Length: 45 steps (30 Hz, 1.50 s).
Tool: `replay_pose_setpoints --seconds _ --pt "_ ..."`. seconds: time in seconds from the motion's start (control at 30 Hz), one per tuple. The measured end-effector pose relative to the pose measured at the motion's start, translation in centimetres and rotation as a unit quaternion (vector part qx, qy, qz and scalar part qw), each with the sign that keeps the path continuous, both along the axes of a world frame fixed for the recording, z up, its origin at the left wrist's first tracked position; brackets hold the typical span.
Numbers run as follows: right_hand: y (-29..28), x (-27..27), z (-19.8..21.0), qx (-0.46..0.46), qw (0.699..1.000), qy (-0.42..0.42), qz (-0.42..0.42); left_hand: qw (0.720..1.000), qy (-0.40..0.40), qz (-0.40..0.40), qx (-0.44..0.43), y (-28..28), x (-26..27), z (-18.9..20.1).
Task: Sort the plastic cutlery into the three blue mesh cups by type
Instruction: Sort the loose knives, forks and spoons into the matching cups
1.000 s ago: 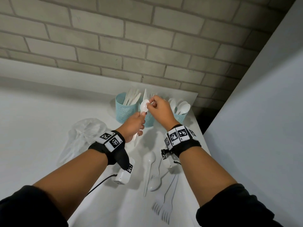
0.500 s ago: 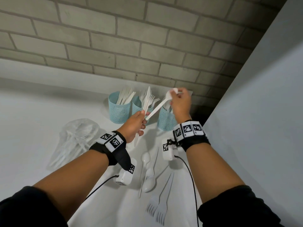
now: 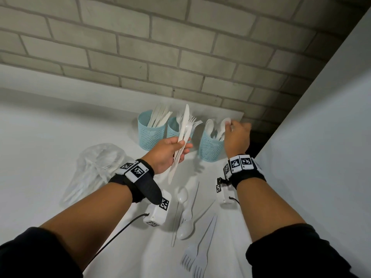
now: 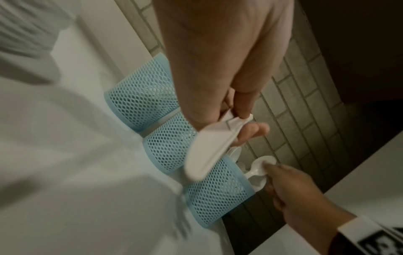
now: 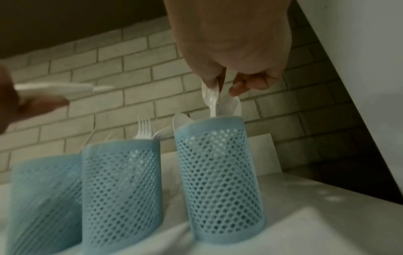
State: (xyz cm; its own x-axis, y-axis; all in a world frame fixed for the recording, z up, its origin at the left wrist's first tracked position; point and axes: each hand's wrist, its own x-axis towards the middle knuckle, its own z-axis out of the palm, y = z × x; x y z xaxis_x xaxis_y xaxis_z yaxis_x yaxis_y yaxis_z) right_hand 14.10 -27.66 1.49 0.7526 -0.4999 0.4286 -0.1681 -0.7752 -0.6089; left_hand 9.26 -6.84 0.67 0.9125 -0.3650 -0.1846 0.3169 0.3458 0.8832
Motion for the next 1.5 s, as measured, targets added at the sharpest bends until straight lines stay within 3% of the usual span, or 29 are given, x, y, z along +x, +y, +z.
replay_pose_setpoints --seconds 0.13,0.23,0.33,0.5,0.6,0.7,0.77,0.8,0.87,0.93,1.03,1.13,1.27,1.4,1.5 --pt "0.4 -0.3 -0.4 -0.026 0.999 0.029 0.027 1.000 -0.001 0.001 0.010 0.6 -0.2 -0.2" --pt "1.4 -0.4 1.3 -0.032 0.995 -0.065 0.074 1.000 0.007 0.003 0.024 0.8 -0.2 -0.2" --pt "3.1 -0.9 3.4 -0.086 0.969 -0.152 0.176 0.999 0.013 0.007 0.047 0.8 -0.5 -0.2" --pt "6.3 -2.2 3.6 -0.265 0.904 -0.025 0.334 0.996 0.001 -0.002 0.093 0.9 -1.1 0.6" --pt "6.6 -2.2 2.5 -0.351 0.869 0.063 0.342 0.992 -0.012 -0.005 0.127 1.4 -1.7 0.9" --pt "6.0 -2.0 2.5 -0.368 0.883 0.082 0.281 0.989 -0.027 -0.017 0.142 2.0 -2.2 0.7" --pt "5.3 -2.1 2.4 -0.368 0.902 0.015 0.225 0.991 -0.025 -0.019 0.133 2.3 -2.4 0.7" --pt "4.9 -2.2 2.4 -0.332 0.922 -0.012 0.198 0.991 -0.022 -0.014 0.128 2.4 -2.4 0.8" --pt "4.8 -2.7 2.6 -0.160 0.968 0.021 0.191 0.993 -0.024 0.004 0.111 2.6 -2.6 1.1" --pt "4.8 -2.9 2.7 0.038 0.975 0.055 0.210 0.995 -0.041 0.031 0.085 2.7 -2.6 1.4" --pt "5.1 -3.3 2.5 0.252 0.918 0.135 0.275 0.994 -0.049 0.092 0.031 3.0 -2.3 1.9" --pt "5.4 -3.8 1.9 0.379 0.847 0.204 0.313 0.987 -0.028 0.150 -0.048 3.1 -2.0 2.1" --pt "5.8 -4.4 1.4 0.454 0.797 0.249 0.310 0.975 -0.020 0.198 -0.095 3.3 -1.7 1.8" --pt "6.4 -4.9 1.0 0.518 0.728 0.248 0.375 0.972 -0.014 0.202 -0.119 3.2 -1.8 1.6" --pt "7.1 -4.9 1.0 0.541 0.712 0.209 0.395 0.971 0.006 0.193 -0.140 3.0 -1.7 1.2"
